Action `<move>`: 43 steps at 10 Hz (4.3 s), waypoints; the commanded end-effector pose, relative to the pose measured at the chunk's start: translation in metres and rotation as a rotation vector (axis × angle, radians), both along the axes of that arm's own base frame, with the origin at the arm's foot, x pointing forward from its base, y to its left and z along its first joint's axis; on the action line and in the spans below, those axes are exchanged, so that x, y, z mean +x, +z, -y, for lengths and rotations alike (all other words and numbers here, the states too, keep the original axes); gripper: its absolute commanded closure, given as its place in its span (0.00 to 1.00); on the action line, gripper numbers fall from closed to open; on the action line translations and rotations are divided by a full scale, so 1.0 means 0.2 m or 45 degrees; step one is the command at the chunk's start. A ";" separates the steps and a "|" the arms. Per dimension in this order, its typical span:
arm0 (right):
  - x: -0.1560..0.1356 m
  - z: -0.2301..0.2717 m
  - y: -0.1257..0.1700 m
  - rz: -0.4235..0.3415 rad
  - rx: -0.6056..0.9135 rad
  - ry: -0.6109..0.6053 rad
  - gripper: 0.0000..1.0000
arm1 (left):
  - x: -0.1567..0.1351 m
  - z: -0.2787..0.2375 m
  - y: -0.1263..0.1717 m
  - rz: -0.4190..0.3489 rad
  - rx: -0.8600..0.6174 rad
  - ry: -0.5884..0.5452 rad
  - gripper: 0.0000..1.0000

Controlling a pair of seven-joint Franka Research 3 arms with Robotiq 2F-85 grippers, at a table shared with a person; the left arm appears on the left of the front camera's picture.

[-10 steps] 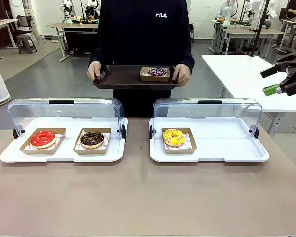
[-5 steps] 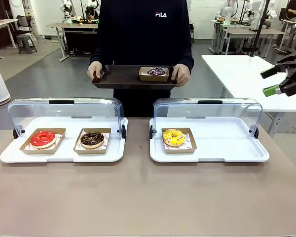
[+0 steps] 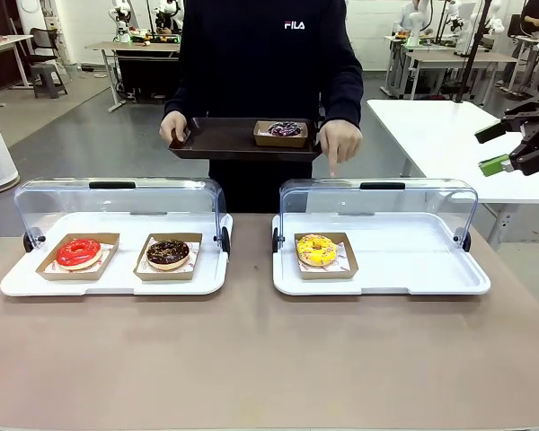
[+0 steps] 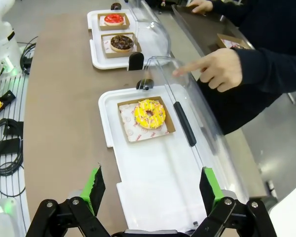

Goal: Provide the desired donut to the person.
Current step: Pick up and lift the Paper togo box containing the Donut pointed at by the person.

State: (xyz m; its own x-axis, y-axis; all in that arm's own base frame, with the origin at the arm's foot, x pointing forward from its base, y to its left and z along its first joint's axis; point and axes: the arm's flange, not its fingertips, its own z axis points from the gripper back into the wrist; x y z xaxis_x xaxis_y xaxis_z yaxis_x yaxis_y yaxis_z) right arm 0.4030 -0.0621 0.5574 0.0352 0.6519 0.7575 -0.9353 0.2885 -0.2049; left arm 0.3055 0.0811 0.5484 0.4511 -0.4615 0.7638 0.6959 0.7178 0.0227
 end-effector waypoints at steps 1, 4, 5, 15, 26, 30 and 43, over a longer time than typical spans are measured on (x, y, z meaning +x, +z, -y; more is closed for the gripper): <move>0.00 0.00 0.00 0.018 0.017 0.020 0.00 | 0.00 0.00 0.00 0.003 -0.007 -0.009 0.00; 0.00 0.00 0.00 0.018 0.017 0.020 0.00 | 0.00 0.00 0.00 0.003 -0.007 -0.009 0.00; 0.00 0.00 0.00 0.018 0.017 0.020 0.00 | 0.00 0.00 0.00 0.003 -0.007 -0.009 0.00; 0.00 0.00 0.00 -0.001 -0.001 0.003 0.00 | 0.00 0.00 0.00 0.003 -0.007 -0.009 0.00; 0.27 -1.23 -0.88 -0.132 -0.588 0.036 0.00 | 0.00 0.00 0.00 0.003 -0.007 -0.009 0.00; 0.23 -1.22 -0.91 -0.157 -0.585 0.036 0.00 | 0.00 0.00 0.00 0.003 -0.007 -0.009 0.00; 0.37 -1.31 -1.12 -0.159 -0.849 0.060 0.54 | 0.00 0.00 0.00 0.003 -0.007 -0.009 0.00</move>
State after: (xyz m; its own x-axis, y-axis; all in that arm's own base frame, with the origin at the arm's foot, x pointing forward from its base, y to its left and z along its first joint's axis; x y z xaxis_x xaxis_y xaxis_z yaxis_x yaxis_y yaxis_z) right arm 0.4699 0.1968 0.3377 0.0286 0.9768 0.2121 -0.9757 0.0734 -0.2066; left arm 0.3053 0.0806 0.5485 0.4513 -0.4618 0.7636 0.6957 0.7179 0.0230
